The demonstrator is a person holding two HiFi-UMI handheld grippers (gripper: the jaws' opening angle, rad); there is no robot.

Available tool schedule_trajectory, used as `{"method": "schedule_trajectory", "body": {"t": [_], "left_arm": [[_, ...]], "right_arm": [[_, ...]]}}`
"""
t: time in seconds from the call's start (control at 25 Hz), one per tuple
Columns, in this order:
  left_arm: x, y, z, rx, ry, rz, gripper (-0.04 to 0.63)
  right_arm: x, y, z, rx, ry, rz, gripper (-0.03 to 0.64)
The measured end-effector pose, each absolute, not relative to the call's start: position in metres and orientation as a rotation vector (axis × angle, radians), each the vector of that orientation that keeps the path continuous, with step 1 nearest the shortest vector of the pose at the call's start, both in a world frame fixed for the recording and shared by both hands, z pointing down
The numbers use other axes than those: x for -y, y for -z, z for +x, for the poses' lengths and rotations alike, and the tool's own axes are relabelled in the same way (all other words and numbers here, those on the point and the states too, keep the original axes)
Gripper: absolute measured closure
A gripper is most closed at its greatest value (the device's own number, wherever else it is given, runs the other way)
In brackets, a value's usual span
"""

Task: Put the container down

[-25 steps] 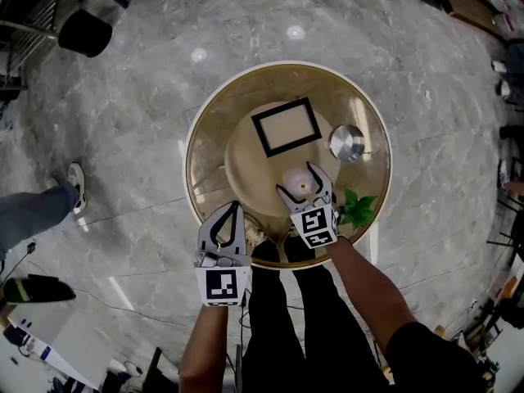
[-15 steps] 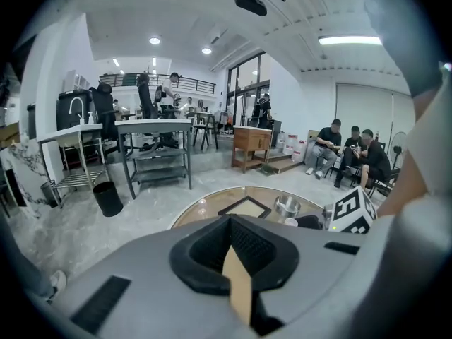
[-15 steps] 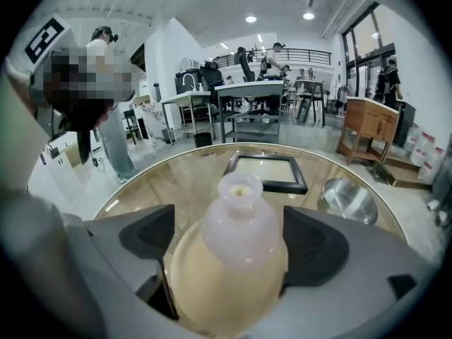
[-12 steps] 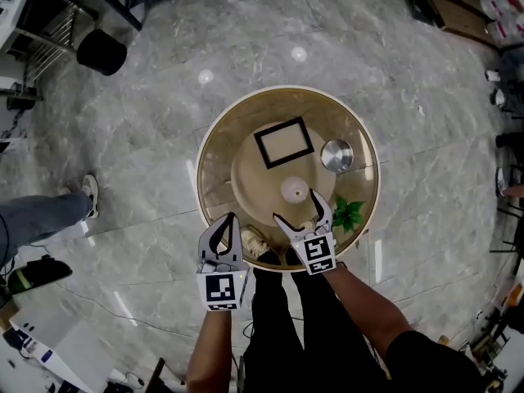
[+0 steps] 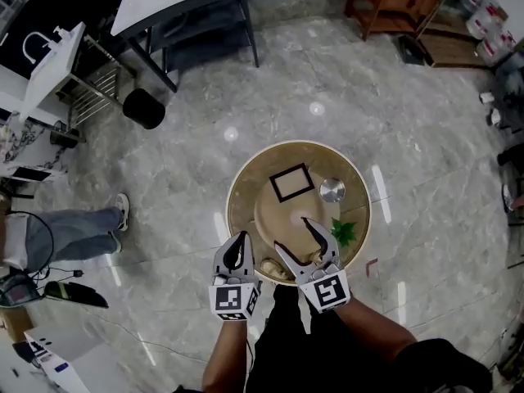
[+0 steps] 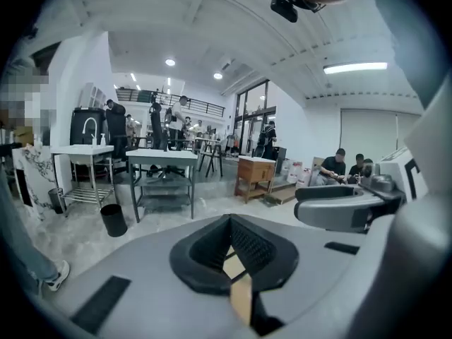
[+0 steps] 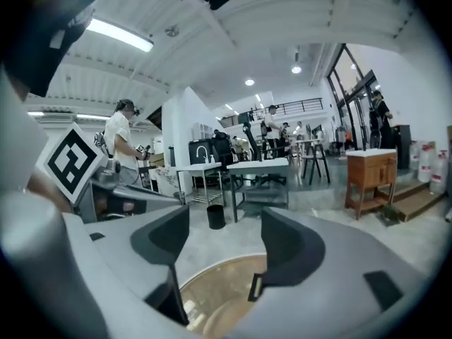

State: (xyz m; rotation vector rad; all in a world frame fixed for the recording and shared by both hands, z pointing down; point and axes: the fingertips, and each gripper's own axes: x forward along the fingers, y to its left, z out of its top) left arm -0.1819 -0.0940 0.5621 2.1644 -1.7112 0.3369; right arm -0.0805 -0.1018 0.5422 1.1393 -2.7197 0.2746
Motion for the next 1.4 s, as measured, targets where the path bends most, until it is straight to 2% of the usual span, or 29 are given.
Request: {"method": "schedule_trajectory", "body": {"t": [0.2,0.44,0.64,1.0,1.4], "left_arm": [[0.101,-0.518,-0.174,1.748,-0.327,2.253,0.597],[0.088,-0.476,-0.172,1.779,-0.3,2.271,0.597],[0.062,-0.453,-0.137,1.684,-0.298,2.348,0.597],[0.068,-0.411,-0.13,1.695,-0.211,2.398,0.597],[0.081,-0.384,-0.119,1.694,-0.156,2.458,0.597]], "right_arm": [[0.101,-0.465,-0.076,2.806,-0.017,1.124,0.462],[0.093,-0.398,-0.059,2.883,0.044,1.169,0.615],[0.098,-0.369,-0.018,2.828,0.135,1.165,0.618],[0.109,-0.35,0.027,2.699,0.187,1.23,0.618],[0.108,-0.336,0.042,2.688,0.241,1.305,0.618]]}}
